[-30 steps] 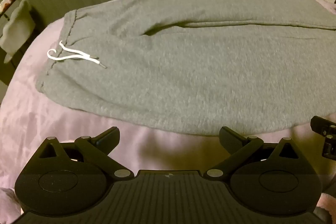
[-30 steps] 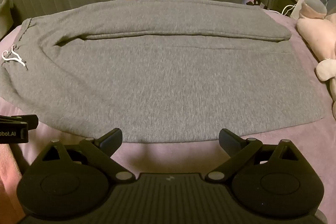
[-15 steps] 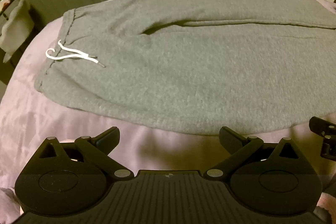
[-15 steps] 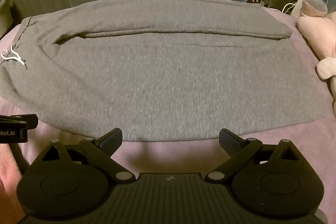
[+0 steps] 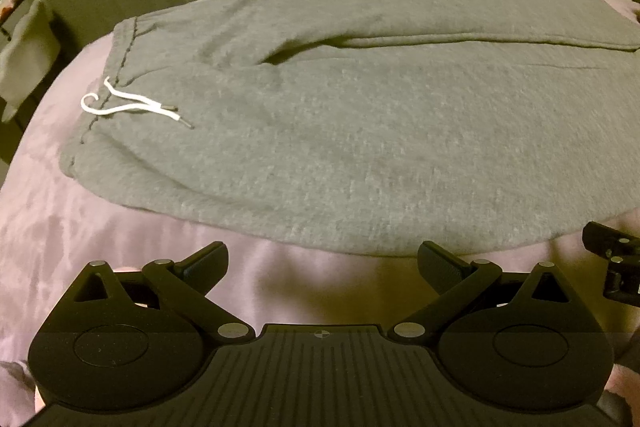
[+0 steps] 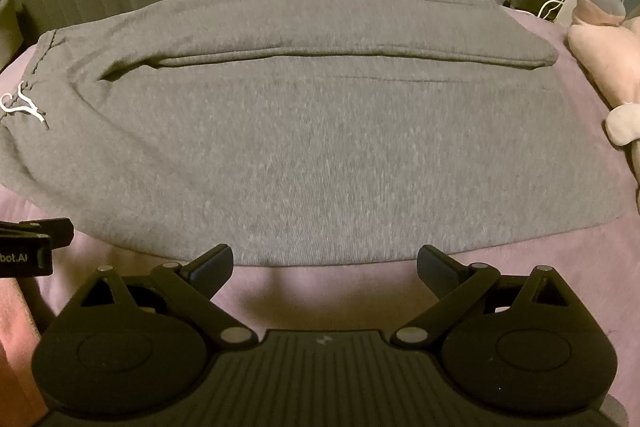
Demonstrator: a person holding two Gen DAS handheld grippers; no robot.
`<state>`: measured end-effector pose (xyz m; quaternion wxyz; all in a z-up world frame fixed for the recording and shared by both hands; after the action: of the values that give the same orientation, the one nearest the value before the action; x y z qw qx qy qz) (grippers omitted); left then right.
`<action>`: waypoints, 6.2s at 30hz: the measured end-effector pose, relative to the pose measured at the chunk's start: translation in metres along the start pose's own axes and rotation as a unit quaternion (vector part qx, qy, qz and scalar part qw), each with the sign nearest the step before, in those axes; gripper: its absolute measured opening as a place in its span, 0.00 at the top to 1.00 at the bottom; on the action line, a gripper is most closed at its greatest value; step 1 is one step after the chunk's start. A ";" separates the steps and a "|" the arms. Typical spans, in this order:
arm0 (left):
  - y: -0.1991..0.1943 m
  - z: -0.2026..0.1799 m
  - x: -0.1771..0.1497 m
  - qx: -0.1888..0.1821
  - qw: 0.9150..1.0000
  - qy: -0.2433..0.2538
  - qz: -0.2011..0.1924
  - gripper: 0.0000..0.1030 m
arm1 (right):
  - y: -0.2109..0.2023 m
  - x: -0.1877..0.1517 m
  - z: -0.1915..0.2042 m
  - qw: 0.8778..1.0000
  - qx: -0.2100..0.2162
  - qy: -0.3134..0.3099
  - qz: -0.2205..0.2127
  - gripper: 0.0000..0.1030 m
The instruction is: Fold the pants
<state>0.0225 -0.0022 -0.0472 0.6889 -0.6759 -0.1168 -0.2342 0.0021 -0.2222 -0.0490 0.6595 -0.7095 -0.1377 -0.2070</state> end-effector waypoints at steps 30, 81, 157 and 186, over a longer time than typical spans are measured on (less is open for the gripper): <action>0.037 -0.001 0.011 -0.008 0.999 -0.016 0.031 0.00 | 0.049 0.013 0.000 0.998 -0.008 -0.010 0.055 0.04; 0.135 0.003 0.063 0.005 0.986 -0.101 -0.129 0.00 | 0.309 0.314 -0.248 0.937 -0.091 0.333 0.056 0.13; 0.224 0.131 0.376 -0.010 0.965 -0.260 0.024 0.87 | 0.146 0.095 -0.217 0.986 -0.075 0.137 -0.058 0.94; 0.102 0.254 0.103 -0.087 0.932 -0.352 -0.024 0.32 | 0.075 -0.092 -0.298 0.886 0.043 0.452 -0.097 0.56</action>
<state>0.2002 0.2292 -0.0725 0.5361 -0.7695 -0.3469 -0.0074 -0.0768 -0.5180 -0.1451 0.6569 -0.4927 0.0979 -0.5622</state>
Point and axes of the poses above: each gripper's, at about its wrist camera, not at the fingertips, and y roughly the way its jaws point, z to its left, x to its top, the point moved 4 cm from there along y, roughly the way its jaws point, and after that the axes turned 15 degrees about -y, right-handed, at the moved point
